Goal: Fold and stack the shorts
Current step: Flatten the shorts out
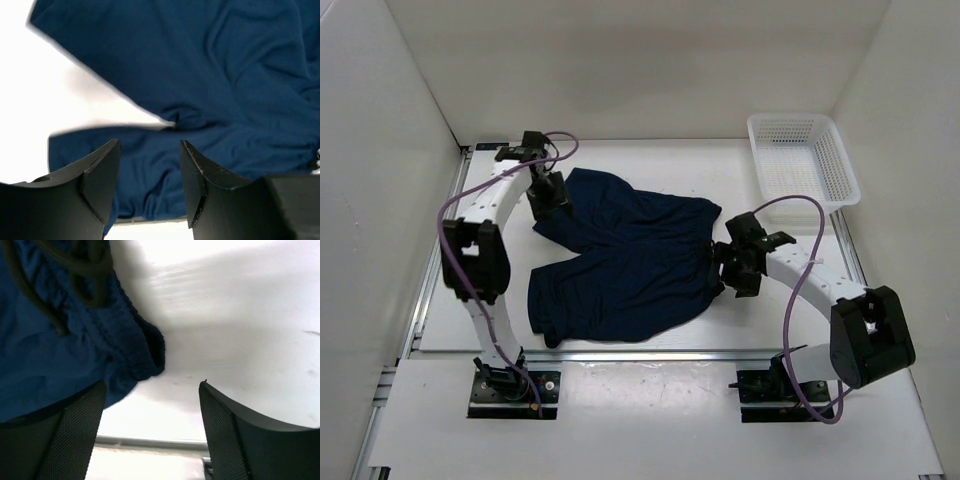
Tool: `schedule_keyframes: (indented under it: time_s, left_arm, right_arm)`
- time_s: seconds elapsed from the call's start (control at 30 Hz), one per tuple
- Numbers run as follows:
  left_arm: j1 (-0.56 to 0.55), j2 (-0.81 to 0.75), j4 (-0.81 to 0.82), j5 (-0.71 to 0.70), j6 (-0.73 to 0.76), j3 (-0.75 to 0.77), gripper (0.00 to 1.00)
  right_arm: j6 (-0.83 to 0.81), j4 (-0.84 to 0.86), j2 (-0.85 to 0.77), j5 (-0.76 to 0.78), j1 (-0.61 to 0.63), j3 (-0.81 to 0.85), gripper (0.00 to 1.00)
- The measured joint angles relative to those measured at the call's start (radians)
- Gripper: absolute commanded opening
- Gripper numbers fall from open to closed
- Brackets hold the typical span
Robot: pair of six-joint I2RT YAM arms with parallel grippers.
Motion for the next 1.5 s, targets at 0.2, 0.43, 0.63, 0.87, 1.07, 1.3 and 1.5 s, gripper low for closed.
schedule_keyframes:
  time_s: [0.2, 0.43, 0.63, 0.87, 1.07, 1.3, 1.5]
  left_arm:
    - [-0.047, 0.246, -0.058, -0.007, 0.000, 0.239, 0.67]
    - [-0.048, 0.466, -0.107, -0.007, 0.007, 0.544, 0.63]
    - [0.011, 0.655, -0.125, 0.058, 0.014, 0.698, 0.59]
    - [0.132, 0.672, -0.116, 0.177, -0.005, 0.664, 0.60]
    - [0.152, 0.697, -0.118, 0.237, -0.008, 0.699, 0.63]
    - [0.152, 0.771, -0.091, 0.322, -0.025, 0.831, 0.67]
    - [0.153, 0.769, -0.051, 0.342, -0.035, 0.847, 0.77]
  right_arm:
    - [-0.049, -0.115, 0.019, 0.092, -0.014, 0.218, 0.39]
    - [-0.100, -0.093, 0.423, 0.113, -0.048, 0.716, 0.00]
    - [-0.118, -0.113, 0.789, 0.084, -0.075, 0.999, 0.00]
    - [-0.112, -0.185, 0.938, 0.060, -0.122, 1.123, 0.00]
    - [-0.117, -0.217, 1.111, 0.060, -0.137, 1.394, 0.13]
    - [-0.101, -0.211, 1.313, -0.049, -0.172, 1.741, 0.47]
    - [-0.097, -0.133, 1.282, -0.156, -0.204, 1.706, 0.71]
